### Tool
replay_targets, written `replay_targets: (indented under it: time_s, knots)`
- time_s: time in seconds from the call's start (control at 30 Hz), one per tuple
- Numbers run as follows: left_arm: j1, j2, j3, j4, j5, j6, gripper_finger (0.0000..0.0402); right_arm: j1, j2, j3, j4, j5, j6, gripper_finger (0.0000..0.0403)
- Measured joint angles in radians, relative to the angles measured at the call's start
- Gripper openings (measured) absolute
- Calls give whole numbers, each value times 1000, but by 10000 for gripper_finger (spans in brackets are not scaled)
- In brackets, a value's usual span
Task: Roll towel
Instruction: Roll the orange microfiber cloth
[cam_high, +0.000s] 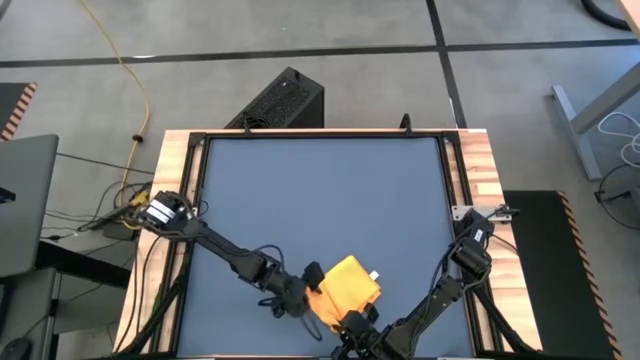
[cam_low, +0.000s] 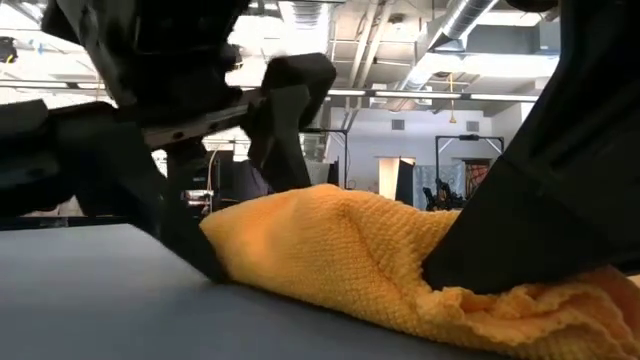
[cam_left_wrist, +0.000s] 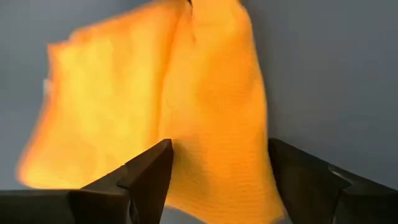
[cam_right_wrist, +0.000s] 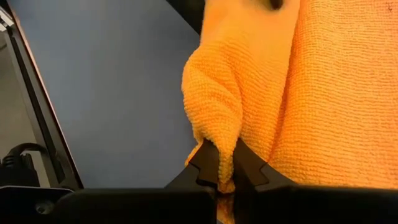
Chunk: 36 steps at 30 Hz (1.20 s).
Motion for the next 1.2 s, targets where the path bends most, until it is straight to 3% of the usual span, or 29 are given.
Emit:
replay_targets:
  time_s: [0.23,0.43,0.6,0.73,0.97,1.2]
  knots:
    - [17,0,0,10,98,-40,228,23,0,0,45,-4,87,32]
    - [26,45,1,72,193,-47,114,47,0,0,30,16,180,32]
    - [26,117,15,152,210,-54,15,56,0,0,31,44,193,32]
    - [38,126,55,72,230,-97,6,68,0,0,33,28,194,36]
    - [87,123,225,-290,376,-171,2,93,0,0,23,-7,194,55]
    - [113,130,356,-504,477,-218,1,85,-56,0,-37,-35,137,96]
